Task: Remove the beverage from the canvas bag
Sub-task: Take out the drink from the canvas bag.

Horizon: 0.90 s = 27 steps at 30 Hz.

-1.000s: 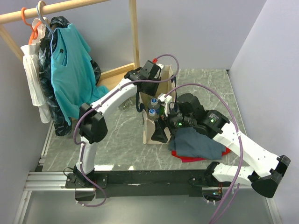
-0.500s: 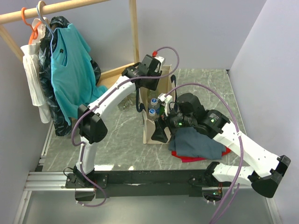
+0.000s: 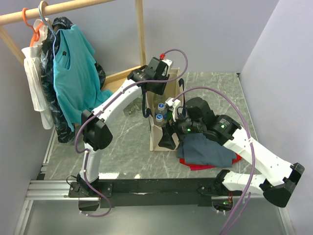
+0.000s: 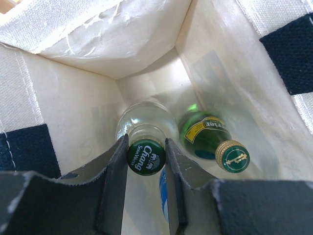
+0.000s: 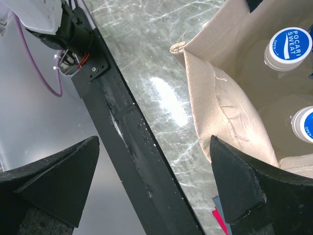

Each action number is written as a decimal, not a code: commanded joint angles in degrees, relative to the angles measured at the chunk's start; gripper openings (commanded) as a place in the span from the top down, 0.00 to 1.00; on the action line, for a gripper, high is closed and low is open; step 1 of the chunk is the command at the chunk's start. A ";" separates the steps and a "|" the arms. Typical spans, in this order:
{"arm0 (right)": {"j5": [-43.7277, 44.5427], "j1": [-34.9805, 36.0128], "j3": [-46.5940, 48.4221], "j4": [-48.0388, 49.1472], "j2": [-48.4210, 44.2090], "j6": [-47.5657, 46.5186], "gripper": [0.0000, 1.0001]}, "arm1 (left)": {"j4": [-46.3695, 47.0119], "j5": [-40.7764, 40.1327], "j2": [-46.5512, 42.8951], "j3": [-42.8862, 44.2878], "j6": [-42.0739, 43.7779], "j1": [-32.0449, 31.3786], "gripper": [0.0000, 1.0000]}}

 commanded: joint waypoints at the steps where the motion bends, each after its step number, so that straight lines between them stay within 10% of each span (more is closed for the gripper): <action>1: 0.89 0.30 2.59 -1.15 0.48 -0.77 0.00 | 5.64 -1.23 -4.15 5.86 0.70 0.18 0.99; 27: 0.89 0.30 2.42 0.34 0.30 -0.24 0.00 | 8.01 0.35 -7.66 8.76 1.31 0.09 0.99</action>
